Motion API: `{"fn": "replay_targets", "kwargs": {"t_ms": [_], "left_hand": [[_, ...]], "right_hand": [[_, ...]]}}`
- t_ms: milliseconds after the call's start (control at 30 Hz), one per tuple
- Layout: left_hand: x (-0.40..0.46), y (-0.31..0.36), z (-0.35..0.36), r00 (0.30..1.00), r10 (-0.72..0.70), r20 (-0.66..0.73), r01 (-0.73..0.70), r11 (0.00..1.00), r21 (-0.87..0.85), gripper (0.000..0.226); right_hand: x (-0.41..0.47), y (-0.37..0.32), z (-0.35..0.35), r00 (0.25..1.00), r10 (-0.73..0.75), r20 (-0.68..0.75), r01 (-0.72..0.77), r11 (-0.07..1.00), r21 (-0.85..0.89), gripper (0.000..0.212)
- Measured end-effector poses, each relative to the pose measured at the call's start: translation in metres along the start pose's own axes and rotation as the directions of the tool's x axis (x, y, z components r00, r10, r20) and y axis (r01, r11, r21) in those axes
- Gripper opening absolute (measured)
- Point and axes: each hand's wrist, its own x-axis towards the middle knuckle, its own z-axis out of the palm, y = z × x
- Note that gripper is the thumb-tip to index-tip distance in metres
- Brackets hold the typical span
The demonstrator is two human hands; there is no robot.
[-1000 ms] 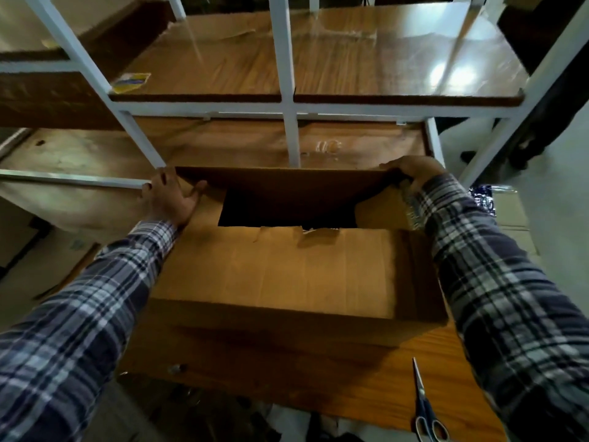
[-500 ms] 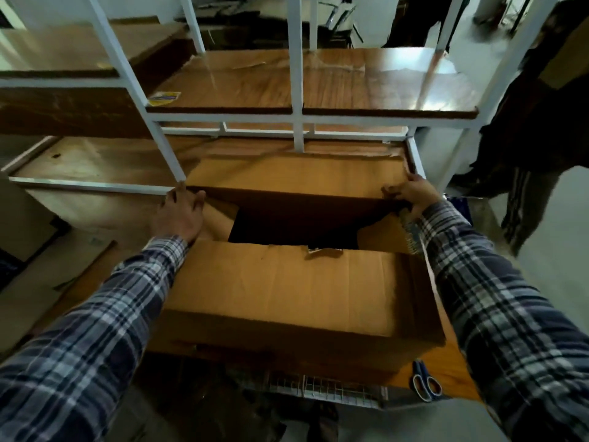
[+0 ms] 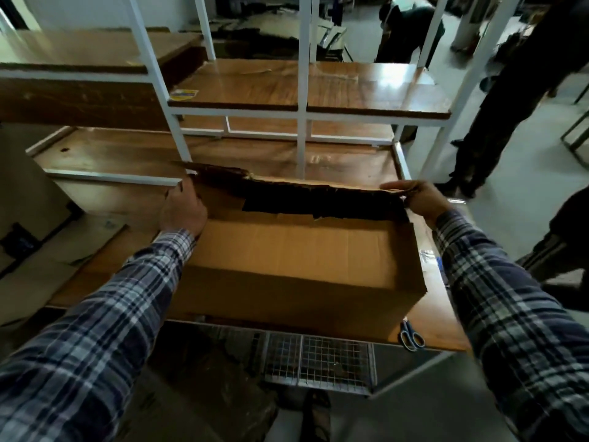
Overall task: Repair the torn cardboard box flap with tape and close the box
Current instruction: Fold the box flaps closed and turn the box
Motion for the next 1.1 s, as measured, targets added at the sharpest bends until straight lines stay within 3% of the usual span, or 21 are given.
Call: {"fn": "replay_targets", "kwargs": {"t_ms": [100, 200, 300, 367, 433, 567, 667, 800, 933, 1100], "left_hand": [[-0.009, -0.011, -0.003, 1.000, -0.007, -0.020, 0.007, 1.000, -0.027, 0.045], [-0.022, -0.014, -0.010, 0.998, -0.059, -0.010, 0.058, 0.996, -0.068, 0.043], [-0.036, -0.016, -0.012, 0.994, -0.109, -0.012, 0.106, 0.984, -0.145, 0.041], [-0.042, -0.021, -0.009, 0.995, -0.099, 0.003, 0.097, 0.973, -0.207, 0.047], [-0.046, -0.028, -0.005, 0.998, -0.048, 0.048, 0.056, 0.982, -0.180, 0.058], [-0.059, -0.035, -0.007, 0.984, 0.097, 0.150, -0.088, 0.994, -0.066, 0.066], [-0.066, -0.036, -0.009, 0.961, 0.215, 0.176, -0.223, 0.974, 0.029, 0.075], [-0.076, -0.036, -0.010, 0.887, 0.420, 0.194, -0.448, 0.884, 0.136, 0.073], [-0.067, -0.036, -0.007, 0.864, 0.450, 0.226, -0.490, 0.854, 0.175, 0.071], [-0.049, -0.029, 0.002, 0.875, 0.427, 0.230, -0.465, 0.873, 0.146, 0.069]], "right_hand": [[-0.016, 0.004, -0.002, 0.990, -0.100, 0.096, 0.125, 0.944, -0.306, 0.073], [-0.021, 0.020, -0.004, 0.979, -0.099, 0.177, 0.167, 0.890, -0.425, 0.077], [-0.045, 0.006, 0.004, 0.994, -0.082, 0.073, 0.108, 0.862, -0.495, 0.060], [-0.060, -0.009, 0.011, 0.997, -0.069, -0.032, 0.047, 0.890, -0.453, 0.045], [-0.071, -0.022, 0.017, 0.990, -0.012, -0.140, -0.047, 0.911, -0.409, 0.036], [-0.089, -0.039, 0.036, 0.976, 0.033, -0.214, -0.116, 0.916, -0.384, 0.035], [-0.098, -0.032, 0.059, 0.967, 0.118, -0.224, -0.177, 0.947, -0.267, 0.056], [-0.099, -0.013, 0.087, 0.979, 0.140, -0.149, -0.201, 0.789, -0.581, 0.106], [-0.089, -0.010, 0.091, 0.978, 0.117, -0.175, -0.204, 0.733, -0.649, 0.112], [-0.064, -0.010, 0.088, 0.983, 0.070, -0.170, -0.170, 0.691, -0.702, 0.104]]}}
